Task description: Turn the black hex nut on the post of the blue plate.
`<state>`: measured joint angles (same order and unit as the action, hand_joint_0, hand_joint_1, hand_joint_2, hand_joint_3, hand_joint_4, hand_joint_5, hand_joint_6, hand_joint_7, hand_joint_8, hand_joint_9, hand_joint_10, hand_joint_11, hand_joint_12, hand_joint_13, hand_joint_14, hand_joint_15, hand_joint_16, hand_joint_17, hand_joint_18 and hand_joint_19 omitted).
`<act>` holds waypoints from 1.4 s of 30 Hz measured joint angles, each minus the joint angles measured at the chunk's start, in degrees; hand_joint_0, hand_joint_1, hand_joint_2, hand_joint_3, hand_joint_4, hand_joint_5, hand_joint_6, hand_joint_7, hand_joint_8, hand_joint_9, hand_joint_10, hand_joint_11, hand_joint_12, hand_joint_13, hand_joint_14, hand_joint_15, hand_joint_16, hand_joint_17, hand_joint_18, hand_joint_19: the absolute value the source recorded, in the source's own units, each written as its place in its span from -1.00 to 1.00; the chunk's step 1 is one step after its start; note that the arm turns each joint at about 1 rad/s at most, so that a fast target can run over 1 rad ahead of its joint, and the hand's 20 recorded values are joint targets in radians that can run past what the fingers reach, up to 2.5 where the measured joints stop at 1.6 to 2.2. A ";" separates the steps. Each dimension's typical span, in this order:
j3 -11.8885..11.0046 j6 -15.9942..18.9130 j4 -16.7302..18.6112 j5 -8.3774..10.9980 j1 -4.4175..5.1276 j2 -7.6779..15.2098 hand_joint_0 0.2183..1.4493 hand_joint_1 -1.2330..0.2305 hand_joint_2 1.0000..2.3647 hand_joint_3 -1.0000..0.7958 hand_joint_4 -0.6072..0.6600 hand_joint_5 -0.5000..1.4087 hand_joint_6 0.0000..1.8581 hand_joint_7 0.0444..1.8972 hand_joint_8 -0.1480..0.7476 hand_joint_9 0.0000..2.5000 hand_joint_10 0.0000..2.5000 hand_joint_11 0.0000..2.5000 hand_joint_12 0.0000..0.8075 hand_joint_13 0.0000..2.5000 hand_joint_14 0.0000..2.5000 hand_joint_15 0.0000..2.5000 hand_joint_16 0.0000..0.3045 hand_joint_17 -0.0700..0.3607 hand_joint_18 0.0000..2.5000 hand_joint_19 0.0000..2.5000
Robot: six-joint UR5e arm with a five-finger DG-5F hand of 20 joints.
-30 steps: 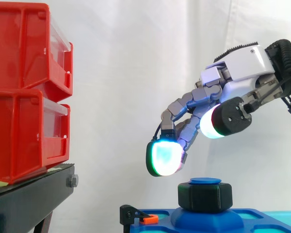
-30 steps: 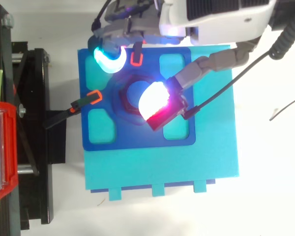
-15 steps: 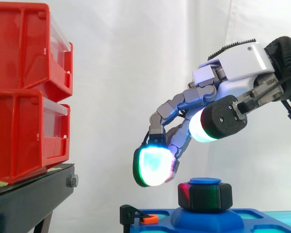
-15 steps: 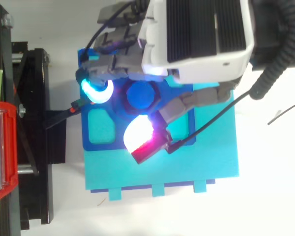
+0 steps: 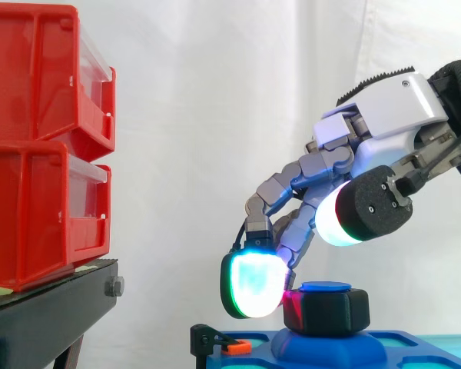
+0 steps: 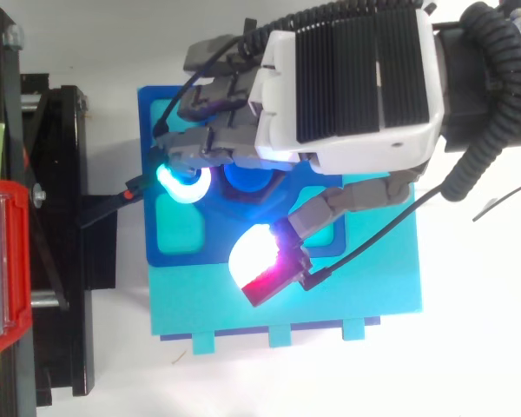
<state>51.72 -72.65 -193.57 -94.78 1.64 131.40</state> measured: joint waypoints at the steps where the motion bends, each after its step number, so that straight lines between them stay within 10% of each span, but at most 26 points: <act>1: 0.00 -0.20 -0.26 -0.04 -0.09 0.00 -0.54 0.24 -1.00 -0.44 0.33 -0.64 -0.46 -0.07 -0.08 -0.46 -0.99 -0.76 -0.14 -0.65 -1.00 -0.91 -0.64 -0.11 -0.79 -0.90; 42: -3.05 -7.40 -6.92 -2.62 -4.49 -0.03 -0.54 0.22 -1.00 -0.44 0.32 -0.64 -0.46 -0.07 -0.08 -0.46 -0.99 -0.76 -0.14 -0.65 -1.00 -0.92 -0.64 -0.10 -0.79 -0.90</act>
<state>48.67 -80.05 -200.49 -97.40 -2.86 131.37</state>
